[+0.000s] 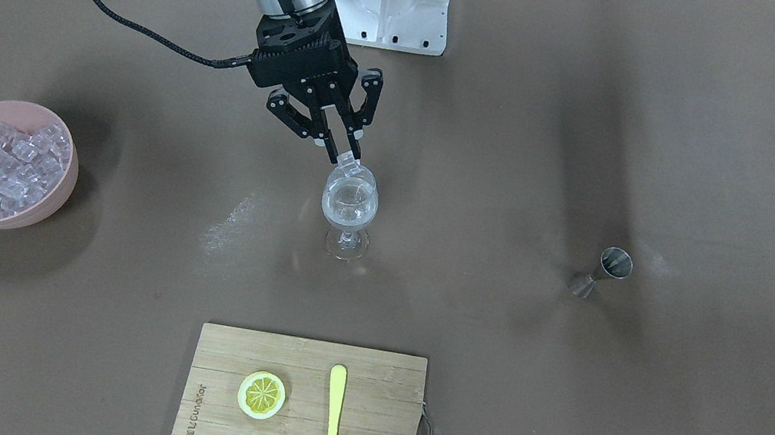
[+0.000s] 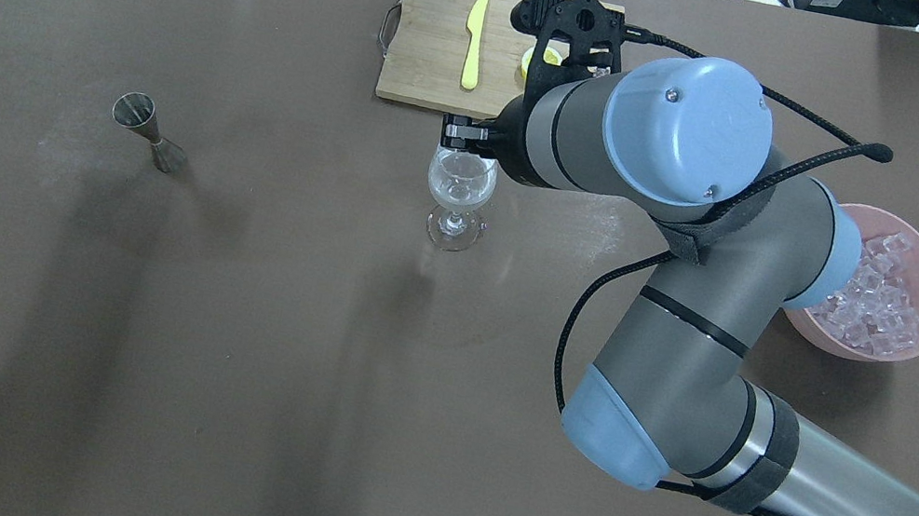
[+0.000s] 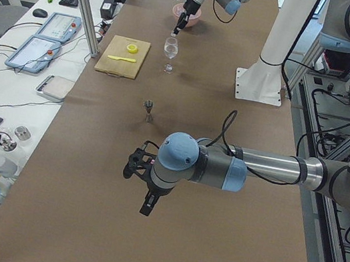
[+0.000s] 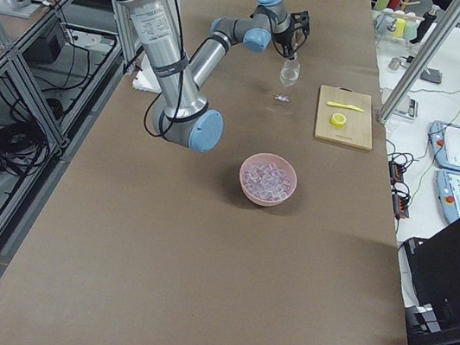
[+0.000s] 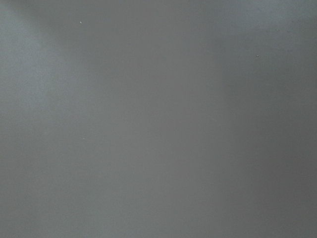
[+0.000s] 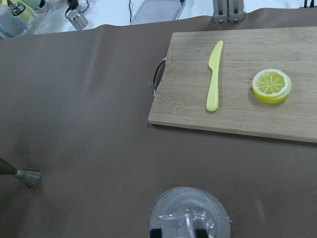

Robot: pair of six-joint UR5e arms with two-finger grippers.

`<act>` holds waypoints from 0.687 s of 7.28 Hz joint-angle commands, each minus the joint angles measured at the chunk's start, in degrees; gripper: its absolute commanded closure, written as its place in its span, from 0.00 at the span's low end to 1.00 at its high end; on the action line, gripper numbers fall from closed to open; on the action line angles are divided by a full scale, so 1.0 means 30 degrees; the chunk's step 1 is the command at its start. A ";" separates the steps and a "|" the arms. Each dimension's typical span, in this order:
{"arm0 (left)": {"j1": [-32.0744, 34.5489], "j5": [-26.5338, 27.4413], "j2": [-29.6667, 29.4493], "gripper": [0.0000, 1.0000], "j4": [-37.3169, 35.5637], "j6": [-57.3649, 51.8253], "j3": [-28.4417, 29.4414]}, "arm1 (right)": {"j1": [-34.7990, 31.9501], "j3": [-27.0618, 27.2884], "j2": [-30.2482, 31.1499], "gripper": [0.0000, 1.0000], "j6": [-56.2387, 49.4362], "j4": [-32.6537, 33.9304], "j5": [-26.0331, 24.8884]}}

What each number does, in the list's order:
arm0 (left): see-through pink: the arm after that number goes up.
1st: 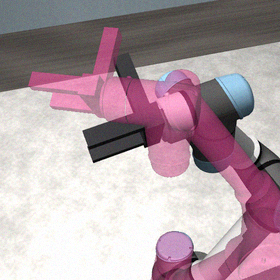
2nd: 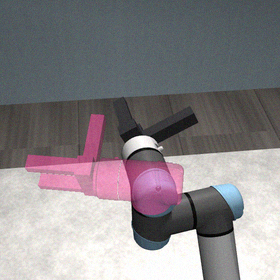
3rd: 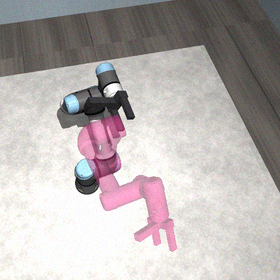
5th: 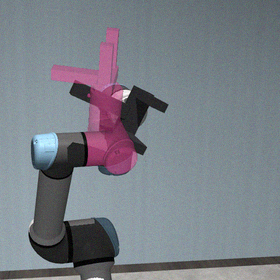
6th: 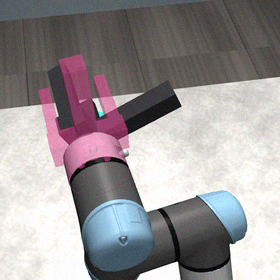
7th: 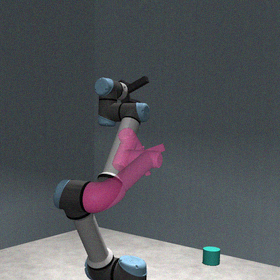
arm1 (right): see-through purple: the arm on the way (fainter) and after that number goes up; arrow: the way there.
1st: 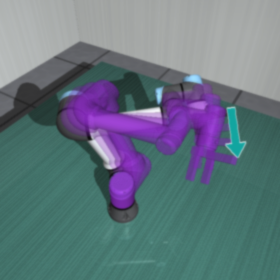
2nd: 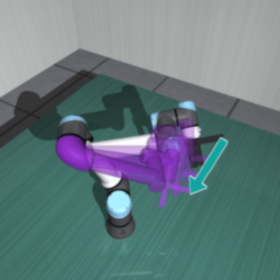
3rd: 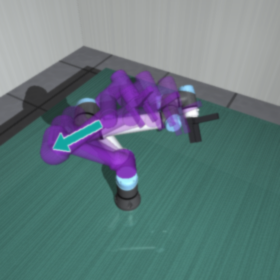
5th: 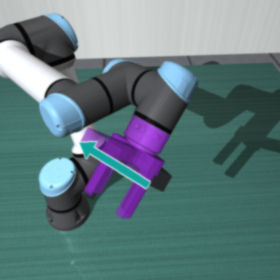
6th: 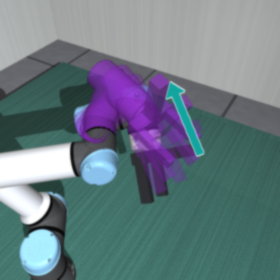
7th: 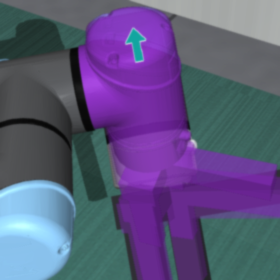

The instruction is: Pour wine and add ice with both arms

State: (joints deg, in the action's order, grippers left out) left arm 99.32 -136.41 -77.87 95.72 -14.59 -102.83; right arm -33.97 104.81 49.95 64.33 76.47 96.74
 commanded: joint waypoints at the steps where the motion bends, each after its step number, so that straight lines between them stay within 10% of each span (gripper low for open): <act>1: 0.0000 0.0000 0.0000 0.02 -0.0001 0.0000 0.0000 | 0.0014 -0.0804 -0.0564 0.82 -0.0084 -0.0061 -0.0021; 3: 0.0000 0.0029 -0.0029 0.02 -0.0001 0.0000 0.0029 | 0.0014 -0.0777 -0.0625 0.35 0.0003 -0.0091 -0.0021; 5: 0.0000 0.0000 -0.0029 0.02 -0.0001 0.0000 0.0000 | -0.0015 -0.0689 -0.0625 0.20 0.0003 -0.0062 0.0038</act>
State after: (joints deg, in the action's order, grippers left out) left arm 99.32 -136.38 -77.94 95.71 -14.59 -102.76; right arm -33.94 102.62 48.11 64.32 76.23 96.76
